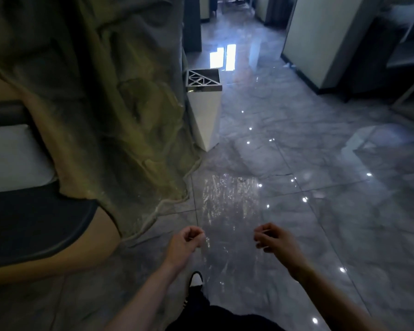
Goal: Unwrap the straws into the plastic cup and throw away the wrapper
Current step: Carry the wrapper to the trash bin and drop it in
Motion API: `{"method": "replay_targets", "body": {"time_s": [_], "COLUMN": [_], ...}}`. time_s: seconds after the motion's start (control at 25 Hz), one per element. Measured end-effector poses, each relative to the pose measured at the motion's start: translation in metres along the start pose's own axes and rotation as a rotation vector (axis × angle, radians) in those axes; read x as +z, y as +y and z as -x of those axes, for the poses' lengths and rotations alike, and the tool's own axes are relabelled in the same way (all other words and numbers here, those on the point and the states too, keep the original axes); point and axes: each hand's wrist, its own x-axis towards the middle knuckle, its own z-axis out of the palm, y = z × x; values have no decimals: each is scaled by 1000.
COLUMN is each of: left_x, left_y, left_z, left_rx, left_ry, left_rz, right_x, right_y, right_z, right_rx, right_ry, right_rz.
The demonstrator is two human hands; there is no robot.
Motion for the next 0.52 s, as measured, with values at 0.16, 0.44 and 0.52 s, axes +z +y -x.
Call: {"method": "replay_targets", "body": {"time_s": [0.16, 0.44, 0.52], "left_x": [-26, -61, -59], "left_y": [8, 24, 31], "left_z": [-57, -152, -175], "left_rx": [30, 86, 88], "left_ry": [-37, -98, -120], "left_rz": [-13, -41, -39], "right_x": [21, 47, 46], "right_y": [-36, -79, -85], "right_z": [-41, -103, -119], "right_rx": [24, 35, 32], "right_ry": [38, 83, 95], "right_rz": [8, 45, 66]}}
